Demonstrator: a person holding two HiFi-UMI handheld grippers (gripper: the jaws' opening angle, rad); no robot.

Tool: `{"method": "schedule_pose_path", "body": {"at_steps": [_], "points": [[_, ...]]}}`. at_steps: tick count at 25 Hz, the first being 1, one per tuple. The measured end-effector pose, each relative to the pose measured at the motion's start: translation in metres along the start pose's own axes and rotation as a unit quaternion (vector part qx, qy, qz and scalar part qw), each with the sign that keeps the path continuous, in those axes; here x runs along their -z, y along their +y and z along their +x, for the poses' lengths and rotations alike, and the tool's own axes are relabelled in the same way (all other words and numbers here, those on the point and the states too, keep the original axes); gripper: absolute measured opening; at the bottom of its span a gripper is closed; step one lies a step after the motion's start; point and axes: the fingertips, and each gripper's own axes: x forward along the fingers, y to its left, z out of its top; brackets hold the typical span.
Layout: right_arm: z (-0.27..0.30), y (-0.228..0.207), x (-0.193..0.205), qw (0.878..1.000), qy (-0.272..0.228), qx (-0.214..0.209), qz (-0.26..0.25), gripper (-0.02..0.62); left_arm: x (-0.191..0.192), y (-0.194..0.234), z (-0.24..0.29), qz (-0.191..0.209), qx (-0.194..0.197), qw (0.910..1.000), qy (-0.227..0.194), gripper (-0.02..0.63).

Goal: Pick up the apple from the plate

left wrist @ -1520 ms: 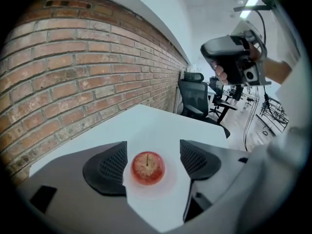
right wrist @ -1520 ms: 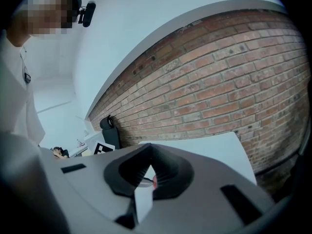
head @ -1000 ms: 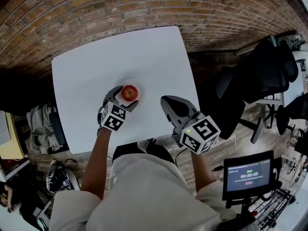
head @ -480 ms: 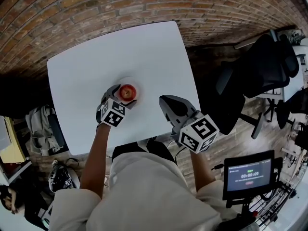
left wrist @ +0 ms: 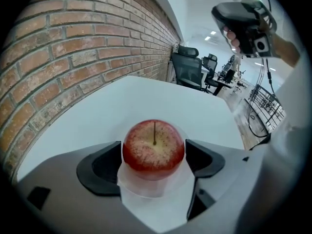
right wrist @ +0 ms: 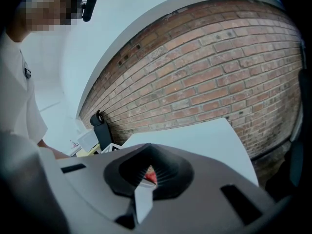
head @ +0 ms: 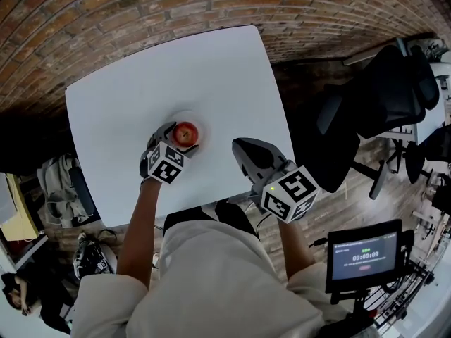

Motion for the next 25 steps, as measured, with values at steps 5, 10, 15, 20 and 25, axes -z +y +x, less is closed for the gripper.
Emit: {"method": "schedule_pose_path", "body": {"at_steps": [5,10,15,20,25], "points": [[0.0001,-0.0002,0.0029,1.0,0.003,0.0,0.003,0.002,0.0015,-0.0005,0.0014,0.003,0.0,1.0,0.005,0.402],[0.0015,0.0003,0.0026,1.0,0.005,-0.001,0.002,0.002,0.0046,0.0003,0.0034,0.007,-0.001,0.9999,0.012,0.402],[0.0018,0.0005,0.0044,1.0,0.008,-0.002,0.002,0.002,0.0043,0.0012,0.0041,0.01,-0.004,0.9998,0.015,0.4],[0.0007,-0.0007,0.0067,1.0,0.01,-0.003,0.001,0.002,0.004,0.0012,0.0056,0.013,-0.012,0.9997,0.014,0.399],[-0.0014,-0.0018,0.0084,1.0,0.012,-0.003,0.001,0.002,0.0042,0.0014,0.0045,0.01,-0.017,0.9997,0.015,0.397]]}}
